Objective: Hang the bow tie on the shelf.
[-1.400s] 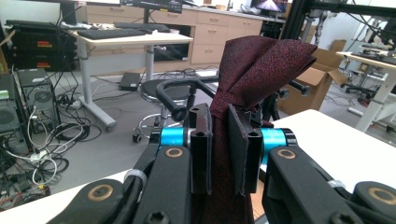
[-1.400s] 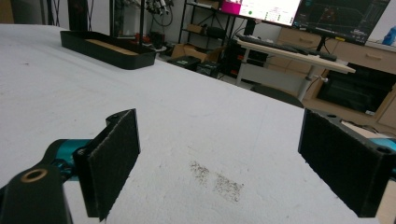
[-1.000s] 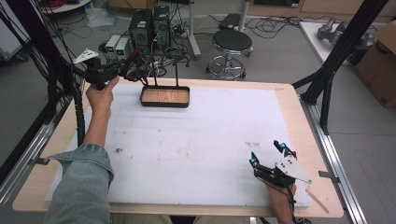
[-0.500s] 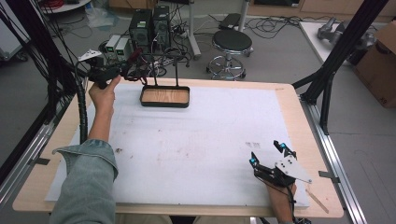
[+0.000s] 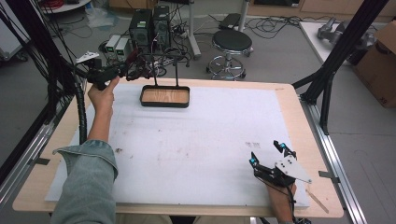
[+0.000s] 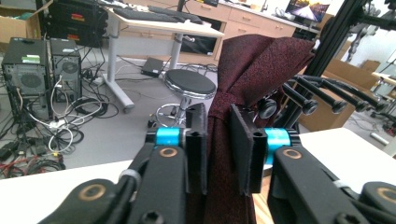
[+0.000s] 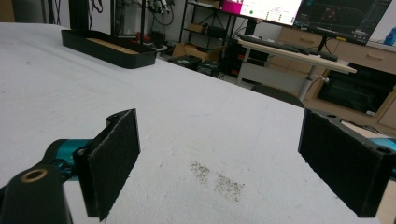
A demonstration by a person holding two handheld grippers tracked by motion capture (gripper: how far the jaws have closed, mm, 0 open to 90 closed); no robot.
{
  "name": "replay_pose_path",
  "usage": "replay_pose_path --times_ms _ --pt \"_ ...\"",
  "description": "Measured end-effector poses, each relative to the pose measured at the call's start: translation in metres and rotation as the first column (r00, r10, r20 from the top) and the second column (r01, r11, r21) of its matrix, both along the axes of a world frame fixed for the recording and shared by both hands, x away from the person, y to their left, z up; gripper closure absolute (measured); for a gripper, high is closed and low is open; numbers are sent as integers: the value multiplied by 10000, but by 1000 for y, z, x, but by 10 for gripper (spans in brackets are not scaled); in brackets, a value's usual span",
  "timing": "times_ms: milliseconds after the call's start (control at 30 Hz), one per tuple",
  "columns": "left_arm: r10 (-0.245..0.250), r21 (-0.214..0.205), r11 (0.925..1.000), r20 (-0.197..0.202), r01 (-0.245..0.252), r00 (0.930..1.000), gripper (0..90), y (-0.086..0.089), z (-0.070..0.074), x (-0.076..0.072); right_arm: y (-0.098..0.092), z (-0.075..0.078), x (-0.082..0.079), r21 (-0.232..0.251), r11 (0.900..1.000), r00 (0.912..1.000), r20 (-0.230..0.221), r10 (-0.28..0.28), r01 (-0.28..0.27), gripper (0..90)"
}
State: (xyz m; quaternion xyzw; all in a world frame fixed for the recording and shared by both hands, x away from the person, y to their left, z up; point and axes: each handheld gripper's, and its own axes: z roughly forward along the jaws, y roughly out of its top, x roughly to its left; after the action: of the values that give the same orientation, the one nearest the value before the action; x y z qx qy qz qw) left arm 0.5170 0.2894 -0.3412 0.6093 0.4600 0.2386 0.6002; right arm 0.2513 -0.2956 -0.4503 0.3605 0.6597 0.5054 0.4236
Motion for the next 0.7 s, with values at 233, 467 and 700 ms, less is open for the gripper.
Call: replay_pose_path --times_ms 233,467,700 --pt "-27 298 9996 182 22 9998 690 0 3 -2 0 0 0 15 10000 10000 -4 0 0 119" --pt "-58 376 9993 318 46 9995 655 3 6 -5 0 0 0 6 10000 10000 -5 -6 6 119" --pt "-179 971 9952 540 126 9984 602 7 13 -14 0 0 0 4 10000 10000 -6 -11 11 119"
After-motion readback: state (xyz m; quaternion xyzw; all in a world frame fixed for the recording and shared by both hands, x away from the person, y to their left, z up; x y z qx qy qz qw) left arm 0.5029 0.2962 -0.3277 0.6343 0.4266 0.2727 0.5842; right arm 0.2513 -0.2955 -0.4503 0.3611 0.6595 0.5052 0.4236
